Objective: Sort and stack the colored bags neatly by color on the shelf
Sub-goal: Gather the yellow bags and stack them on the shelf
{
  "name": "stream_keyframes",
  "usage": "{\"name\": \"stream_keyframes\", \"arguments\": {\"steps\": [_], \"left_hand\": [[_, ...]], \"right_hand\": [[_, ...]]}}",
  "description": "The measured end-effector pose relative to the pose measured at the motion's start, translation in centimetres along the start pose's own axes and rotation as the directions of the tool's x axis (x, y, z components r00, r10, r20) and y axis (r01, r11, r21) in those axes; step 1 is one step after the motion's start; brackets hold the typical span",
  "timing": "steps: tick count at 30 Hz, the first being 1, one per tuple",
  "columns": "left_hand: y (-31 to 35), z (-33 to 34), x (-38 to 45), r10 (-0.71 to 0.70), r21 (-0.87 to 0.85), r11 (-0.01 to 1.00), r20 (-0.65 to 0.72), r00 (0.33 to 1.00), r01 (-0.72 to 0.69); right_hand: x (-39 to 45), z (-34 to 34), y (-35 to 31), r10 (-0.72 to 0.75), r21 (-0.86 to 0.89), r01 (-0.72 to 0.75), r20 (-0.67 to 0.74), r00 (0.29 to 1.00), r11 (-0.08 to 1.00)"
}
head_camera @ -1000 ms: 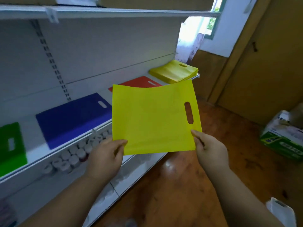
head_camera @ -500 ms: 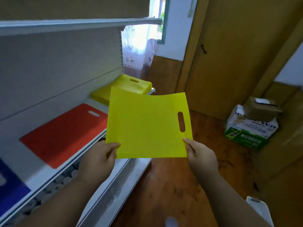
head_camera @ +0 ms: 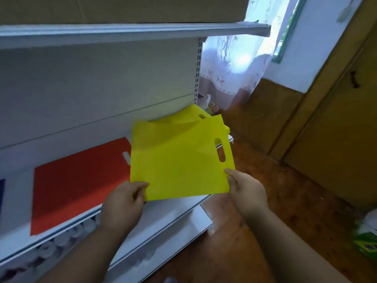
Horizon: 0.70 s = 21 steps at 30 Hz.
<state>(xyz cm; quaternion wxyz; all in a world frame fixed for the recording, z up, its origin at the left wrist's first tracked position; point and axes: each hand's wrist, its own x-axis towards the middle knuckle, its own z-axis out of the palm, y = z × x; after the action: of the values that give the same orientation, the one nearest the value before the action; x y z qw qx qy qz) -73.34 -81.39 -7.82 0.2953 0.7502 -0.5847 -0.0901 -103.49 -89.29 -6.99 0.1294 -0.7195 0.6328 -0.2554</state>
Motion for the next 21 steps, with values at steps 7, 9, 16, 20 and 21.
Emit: {"name": "stream_keyframes", "arguments": {"steps": [7, 9, 16, 20, 21], "left_hand": [[0.6, 1.4, 7.4, 0.024, 0.136, 0.990, -0.041, 0.999, -0.018], [1.7, 2.1, 9.8, 0.033, 0.170, 0.985, -0.041, 0.999, -0.026], [5.4, 4.0, 13.7, -0.097, 0.270, 0.957, -0.058, 0.994, 0.109], [6.4, 6.5, 14.6, -0.231, 0.292, 0.928, -0.039, 0.972, 0.232], [6.8, 6.9, 14.8, -0.264, 0.306, 0.916, -0.026, 0.964, 0.259]], "right_hand": [[10.4, 2.0, 0.1, -0.092, -0.005, 0.092, -0.004, 0.996, 0.996], [13.4, 1.5, 0.5, -0.108, -0.033, 0.107, -0.032, 0.994, 0.994], [21.9, 1.1, 2.0, -0.158, -0.106, 0.162, 0.047, 0.986, 0.981], [25.9, 2.0, 2.9, -0.207, -0.154, 0.231, 0.160, 0.965, 0.961], [26.6, 2.1, 3.1, -0.215, -0.169, 0.247, 0.190, 0.958, 0.954]]}}
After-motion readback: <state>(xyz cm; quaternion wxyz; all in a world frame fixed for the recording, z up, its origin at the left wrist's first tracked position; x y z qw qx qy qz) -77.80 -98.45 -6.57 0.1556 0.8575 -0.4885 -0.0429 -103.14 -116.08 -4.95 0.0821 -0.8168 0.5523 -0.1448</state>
